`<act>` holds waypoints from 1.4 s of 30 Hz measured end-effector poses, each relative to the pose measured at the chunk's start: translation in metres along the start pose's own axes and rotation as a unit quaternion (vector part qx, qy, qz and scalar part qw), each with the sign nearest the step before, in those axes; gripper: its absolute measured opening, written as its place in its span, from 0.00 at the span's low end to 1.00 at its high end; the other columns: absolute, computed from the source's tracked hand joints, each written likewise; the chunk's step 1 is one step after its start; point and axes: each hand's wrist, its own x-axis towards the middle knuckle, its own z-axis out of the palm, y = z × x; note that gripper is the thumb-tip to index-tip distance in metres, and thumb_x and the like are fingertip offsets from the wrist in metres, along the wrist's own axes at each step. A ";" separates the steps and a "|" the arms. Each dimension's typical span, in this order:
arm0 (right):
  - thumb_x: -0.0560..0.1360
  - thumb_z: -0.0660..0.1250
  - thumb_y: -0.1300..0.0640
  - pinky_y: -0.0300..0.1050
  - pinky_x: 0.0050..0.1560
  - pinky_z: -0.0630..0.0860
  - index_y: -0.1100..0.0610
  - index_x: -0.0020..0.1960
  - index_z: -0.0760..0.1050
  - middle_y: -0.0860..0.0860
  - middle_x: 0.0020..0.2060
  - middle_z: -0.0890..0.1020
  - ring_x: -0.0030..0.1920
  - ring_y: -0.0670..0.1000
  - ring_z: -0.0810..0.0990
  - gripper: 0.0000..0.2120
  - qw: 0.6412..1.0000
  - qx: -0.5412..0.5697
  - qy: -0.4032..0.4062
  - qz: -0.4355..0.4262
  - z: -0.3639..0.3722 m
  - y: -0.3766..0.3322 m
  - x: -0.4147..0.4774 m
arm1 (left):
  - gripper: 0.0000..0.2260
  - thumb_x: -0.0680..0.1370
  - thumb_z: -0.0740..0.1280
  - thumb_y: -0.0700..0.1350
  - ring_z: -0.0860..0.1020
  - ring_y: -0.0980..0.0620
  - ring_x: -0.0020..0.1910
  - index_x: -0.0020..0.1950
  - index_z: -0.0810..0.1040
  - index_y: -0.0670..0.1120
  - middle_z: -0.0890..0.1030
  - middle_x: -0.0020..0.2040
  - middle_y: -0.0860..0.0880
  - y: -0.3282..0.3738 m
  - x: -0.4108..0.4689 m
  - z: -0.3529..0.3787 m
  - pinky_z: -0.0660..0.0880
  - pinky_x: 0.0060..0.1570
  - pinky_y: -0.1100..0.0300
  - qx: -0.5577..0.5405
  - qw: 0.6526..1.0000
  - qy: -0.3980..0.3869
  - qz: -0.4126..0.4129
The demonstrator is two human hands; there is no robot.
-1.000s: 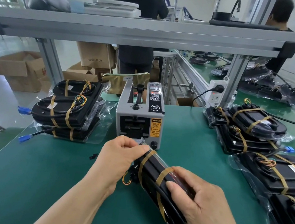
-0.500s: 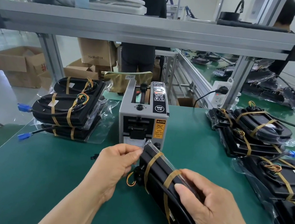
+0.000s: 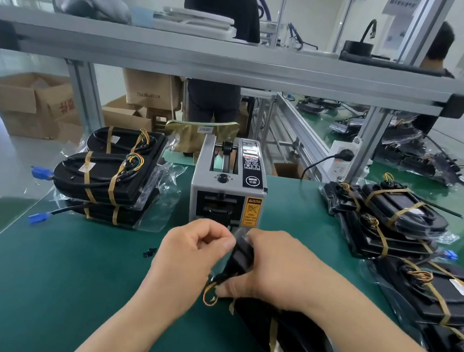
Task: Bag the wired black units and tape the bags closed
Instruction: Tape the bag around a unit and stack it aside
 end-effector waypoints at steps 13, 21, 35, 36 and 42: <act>0.58 0.80 0.56 0.42 0.48 0.80 0.46 0.53 0.79 0.51 0.46 0.86 0.49 0.52 0.85 0.25 0.897 0.424 0.025 -0.120 -0.003 0.050 -0.060 | 0.28 0.61 0.75 0.67 0.74 0.67 0.59 0.60 0.76 0.66 0.78 0.57 0.65 0.037 -0.019 -0.047 0.68 0.55 0.74 0.159 0.968 -0.125 0.146; 0.55 0.80 0.52 0.38 0.44 0.79 0.44 0.50 0.76 0.50 0.43 0.85 0.43 0.48 0.85 0.25 0.912 0.392 0.060 -0.110 0.005 0.057 -0.073 | 0.05 0.72 0.76 0.45 0.78 0.55 0.38 0.40 0.84 0.56 0.84 0.38 0.53 0.047 -0.007 -0.032 0.75 0.42 0.65 0.079 0.986 -0.078 0.126; 0.56 0.84 0.64 0.36 0.36 0.76 0.36 0.45 0.75 0.36 0.36 0.84 0.35 0.37 0.82 0.31 0.805 0.460 0.367 0.079 0.047 0.055 -0.074 | 0.06 0.78 0.70 0.45 0.74 0.58 0.27 0.44 0.84 0.44 0.81 0.33 0.51 -0.005 0.037 0.005 0.71 0.27 0.65 -0.240 0.933 0.100 -0.249; 0.56 0.84 0.63 0.36 0.38 0.75 0.37 0.46 0.76 0.34 0.37 0.84 0.36 0.36 0.82 0.30 0.799 0.463 0.374 0.085 0.050 0.055 -0.074 | 0.05 0.78 0.70 0.45 0.74 0.59 0.26 0.45 0.83 0.44 0.81 0.31 0.52 -0.005 0.042 0.009 0.71 0.25 0.66 -0.266 0.919 0.097 -0.276; 0.48 0.86 0.49 0.36 0.44 0.73 0.31 0.50 0.75 0.33 0.41 0.84 0.40 0.35 0.83 0.35 0.807 0.473 0.350 0.045 0.051 0.053 -0.078 | 0.08 0.80 0.68 0.47 0.73 0.60 0.23 0.43 0.79 0.45 0.78 0.26 0.54 -0.007 0.067 0.023 0.66 0.21 0.68 -0.306 0.882 0.082 -0.348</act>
